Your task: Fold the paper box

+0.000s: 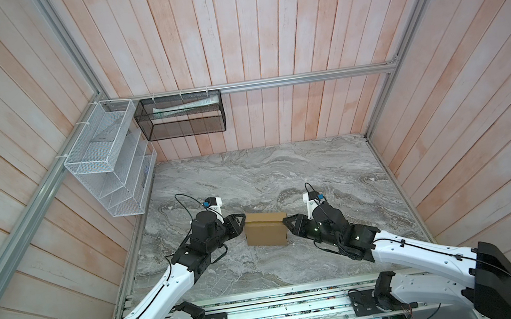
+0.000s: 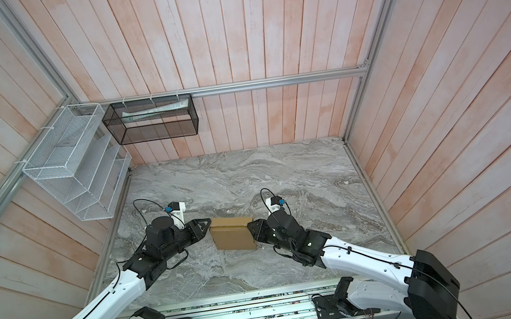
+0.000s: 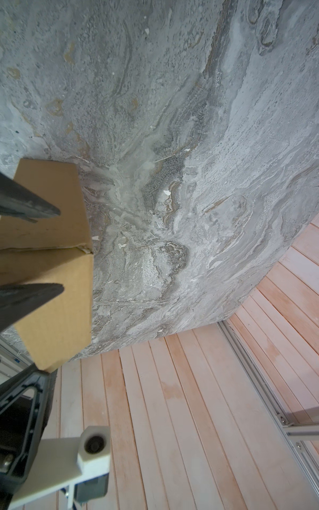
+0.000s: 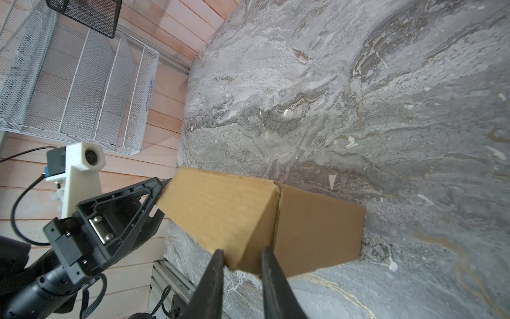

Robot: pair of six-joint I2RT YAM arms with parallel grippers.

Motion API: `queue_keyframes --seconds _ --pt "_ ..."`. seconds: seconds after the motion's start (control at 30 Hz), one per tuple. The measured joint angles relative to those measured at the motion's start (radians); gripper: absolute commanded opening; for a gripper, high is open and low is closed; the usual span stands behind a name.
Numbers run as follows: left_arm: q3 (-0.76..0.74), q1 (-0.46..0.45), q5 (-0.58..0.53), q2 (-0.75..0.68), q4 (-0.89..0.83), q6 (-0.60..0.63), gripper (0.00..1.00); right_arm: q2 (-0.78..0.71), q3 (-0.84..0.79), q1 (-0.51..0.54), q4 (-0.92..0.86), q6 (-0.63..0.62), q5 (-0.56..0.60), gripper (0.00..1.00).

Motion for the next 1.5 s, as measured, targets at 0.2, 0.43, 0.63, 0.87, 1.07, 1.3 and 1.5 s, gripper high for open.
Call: queue_keyframes --seconds 0.2,0.43,0.63,0.87,1.07,1.3,1.5 --pt "-0.024 0.000 0.003 -0.021 0.013 -0.005 0.37 0.000 0.000 0.003 0.000 0.001 0.001 0.32" --pt "-0.050 0.000 0.005 -0.028 0.036 -0.008 0.37 -0.004 0.000 0.003 -0.030 -0.008 0.016 0.40" --pt "-0.054 0.000 0.006 -0.028 0.046 -0.013 0.37 -0.016 0.000 0.003 -0.053 -0.008 0.031 0.41" --pt "-0.054 0.000 0.007 -0.028 0.047 -0.015 0.36 -0.017 0.000 0.003 -0.054 -0.011 0.034 0.41" --pt "-0.054 0.000 0.007 -0.026 0.050 -0.015 0.36 -0.017 0.005 0.003 -0.057 -0.032 0.043 0.43" --pt "-0.056 0.000 0.011 -0.024 0.057 -0.016 0.35 -0.016 0.022 0.003 -0.057 -0.052 0.045 0.44" --pt "-0.056 0.001 0.018 -0.021 0.064 -0.018 0.35 0.007 0.023 -0.001 -0.051 -0.060 0.045 0.44"
